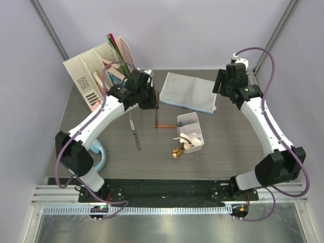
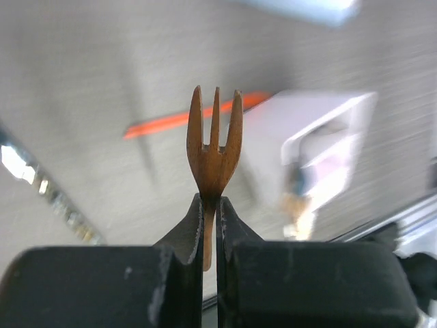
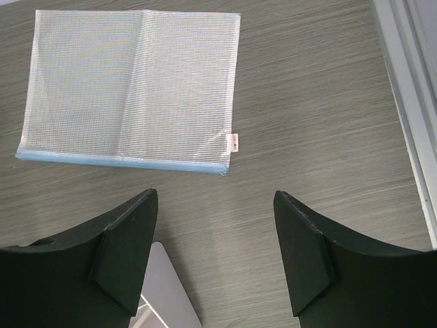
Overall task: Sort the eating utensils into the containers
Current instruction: Pick up the fork at the center of the board, then place the fork in the storage box.
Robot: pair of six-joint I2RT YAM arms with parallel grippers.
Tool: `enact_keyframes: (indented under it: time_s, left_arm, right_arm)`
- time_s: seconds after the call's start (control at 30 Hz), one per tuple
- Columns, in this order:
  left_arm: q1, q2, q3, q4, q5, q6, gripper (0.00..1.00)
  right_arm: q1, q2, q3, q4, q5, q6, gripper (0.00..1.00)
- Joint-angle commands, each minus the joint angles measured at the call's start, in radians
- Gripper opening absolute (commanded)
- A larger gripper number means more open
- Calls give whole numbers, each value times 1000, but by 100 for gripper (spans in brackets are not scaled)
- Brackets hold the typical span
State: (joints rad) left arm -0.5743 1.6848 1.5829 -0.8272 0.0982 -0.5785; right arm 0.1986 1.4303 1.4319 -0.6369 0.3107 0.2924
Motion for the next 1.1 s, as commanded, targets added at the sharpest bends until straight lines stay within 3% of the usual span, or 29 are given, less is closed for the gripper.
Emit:
enact_keyframes:
  time_s: [0.0, 0.23, 0.37, 0.67, 1.07]
  left_arm:
    - [-36, -86, 8, 300, 31, -3, 0]
    - [-90, -42, -92, 665, 96, 106, 0]
    - [-127, 41, -112, 784, 124, 199, 0]
    - [-156, 177, -38, 858, 152, 299, 0]
    - [-193, 107, -193, 984, 94, 304, 0]
  right_arm:
    - [-4, 2, 36, 13, -35, 27, 73]
    - [-4, -88, -51, 34, -30, 19, 73]
    - [-4, -137, -103, 36, -33, 25, 73]
    - [-5, -205, -154, 8, -16, 10, 73]
    - [-1, -208, -169, 16, -27, 21, 73]
